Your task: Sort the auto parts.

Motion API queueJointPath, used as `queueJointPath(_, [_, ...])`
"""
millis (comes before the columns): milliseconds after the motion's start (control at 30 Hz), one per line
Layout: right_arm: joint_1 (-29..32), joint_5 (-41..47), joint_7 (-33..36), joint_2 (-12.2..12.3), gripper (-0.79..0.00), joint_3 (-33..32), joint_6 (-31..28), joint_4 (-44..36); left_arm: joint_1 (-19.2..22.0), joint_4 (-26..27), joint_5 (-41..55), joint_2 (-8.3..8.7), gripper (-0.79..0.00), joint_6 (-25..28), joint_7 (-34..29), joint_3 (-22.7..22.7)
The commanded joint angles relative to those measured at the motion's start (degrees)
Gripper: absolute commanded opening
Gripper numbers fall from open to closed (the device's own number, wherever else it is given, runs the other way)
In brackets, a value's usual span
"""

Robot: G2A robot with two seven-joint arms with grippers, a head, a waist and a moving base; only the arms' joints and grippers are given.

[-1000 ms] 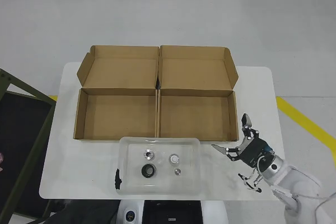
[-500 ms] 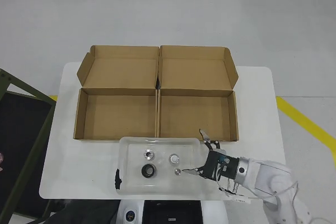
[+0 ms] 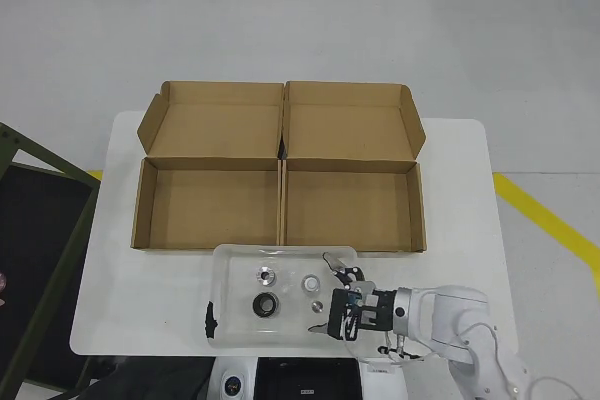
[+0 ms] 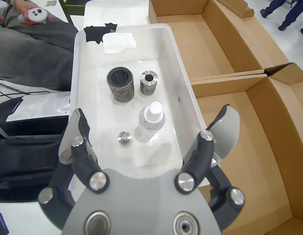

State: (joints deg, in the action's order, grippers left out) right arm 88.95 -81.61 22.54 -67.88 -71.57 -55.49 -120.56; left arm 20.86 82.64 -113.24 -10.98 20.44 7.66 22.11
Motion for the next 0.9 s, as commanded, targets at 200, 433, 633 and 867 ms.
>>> queueJointPath(200, [-2.8, 2.0, 6.0, 0.2, 0.0, 3.5, 1.0, 1.2, 0.0, 0.0, 0.0, 0.0, 0.0, 0.0, 0.0, 0.0])
queueJointPath(433, [-5.2, 3.9, 10.5, 0.3, 0.0, 6.2, 2.8, 2.6, 0.0, 0.0, 0.0, 0.0, 0.0, 0.0, 0.0, 0.0])
queueJointPath(633, [-6.6, 5.3, 12.0, 0.4, 0.0, 7.5, 4.1, 4.1, 0.0, 0.0, 0.0, 0.0, 0.0, 0.0, 0.0, 0.0])
queueJointPath(867, [-8.0, 6.4, 13.0, 0.6, -0.062, 8.8, 5.2, 5.5, 0.0, 0.0, 0.0, 0.0, 0.0, 0.0, 0.0, 0.0])
